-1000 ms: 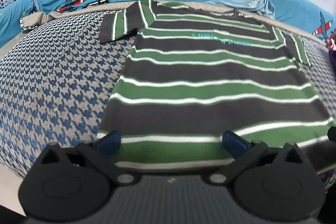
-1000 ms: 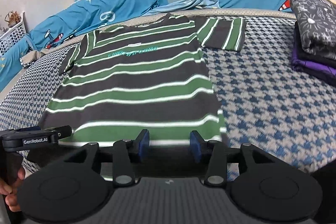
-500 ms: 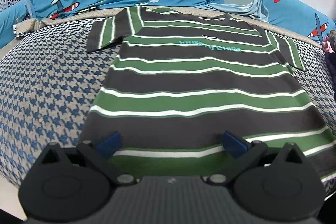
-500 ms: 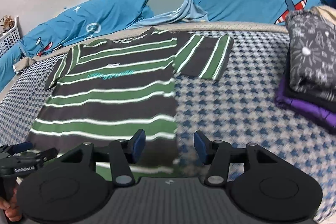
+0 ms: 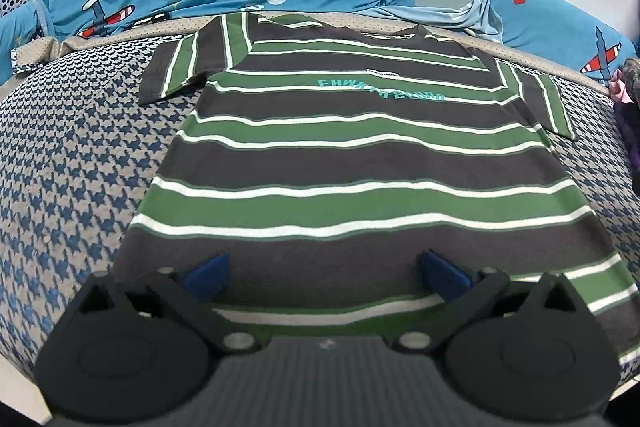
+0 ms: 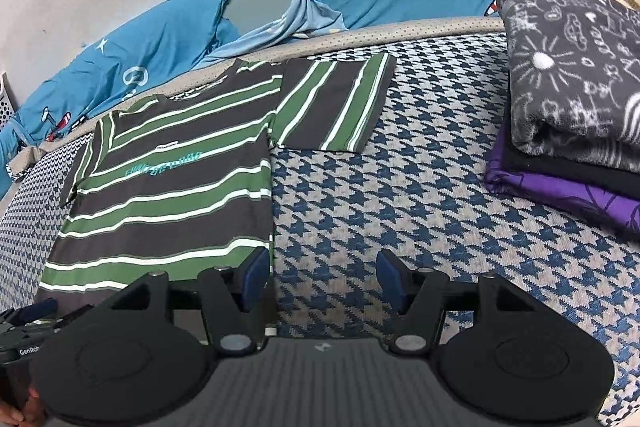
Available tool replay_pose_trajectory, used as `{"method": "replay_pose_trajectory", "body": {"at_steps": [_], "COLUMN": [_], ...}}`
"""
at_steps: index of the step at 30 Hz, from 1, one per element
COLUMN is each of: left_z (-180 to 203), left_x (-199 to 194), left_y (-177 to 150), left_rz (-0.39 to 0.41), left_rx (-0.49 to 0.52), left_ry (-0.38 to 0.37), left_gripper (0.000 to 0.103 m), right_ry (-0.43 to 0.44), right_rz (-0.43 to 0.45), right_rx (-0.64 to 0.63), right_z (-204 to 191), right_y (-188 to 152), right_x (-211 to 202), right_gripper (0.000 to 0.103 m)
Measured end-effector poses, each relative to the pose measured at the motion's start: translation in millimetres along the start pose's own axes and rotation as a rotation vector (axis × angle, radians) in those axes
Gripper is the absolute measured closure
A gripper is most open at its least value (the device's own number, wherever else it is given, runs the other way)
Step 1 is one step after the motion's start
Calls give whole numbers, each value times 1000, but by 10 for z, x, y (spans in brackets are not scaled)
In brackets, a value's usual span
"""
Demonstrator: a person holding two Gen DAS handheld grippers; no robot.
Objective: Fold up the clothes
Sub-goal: 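Lower the open right gripper onto the edge of the striped sleeve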
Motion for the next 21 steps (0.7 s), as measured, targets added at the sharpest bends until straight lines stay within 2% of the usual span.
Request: {"method": "replay_pose_trajectory", "body": {"at_steps": [13, 21], "left_z": [17, 3], "left_x": [187, 307], "left_y": [214, 457], "left_rz": [-45, -48], "left_rx": [-23, 37], "left_ry": [-26, -29], "left_gripper": [0, 0], "right_ry": [-25, -20], "right_rz": [25, 27], "right_rx": [-28, -15], "right_z": [-12, -32], "right_y": [69, 144], "right_x": [133, 235], "right_gripper": [45, 45]}}
Point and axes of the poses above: each gripper's, at about its wrist camera, not at the fingertips, and x roughly the way its jaws point, z to its right, y to its top, the point moved 4 cm from there along x, roughly the way its jaws point, and after that the axes turned 5 degrees about -y, right-handed, at the moved point
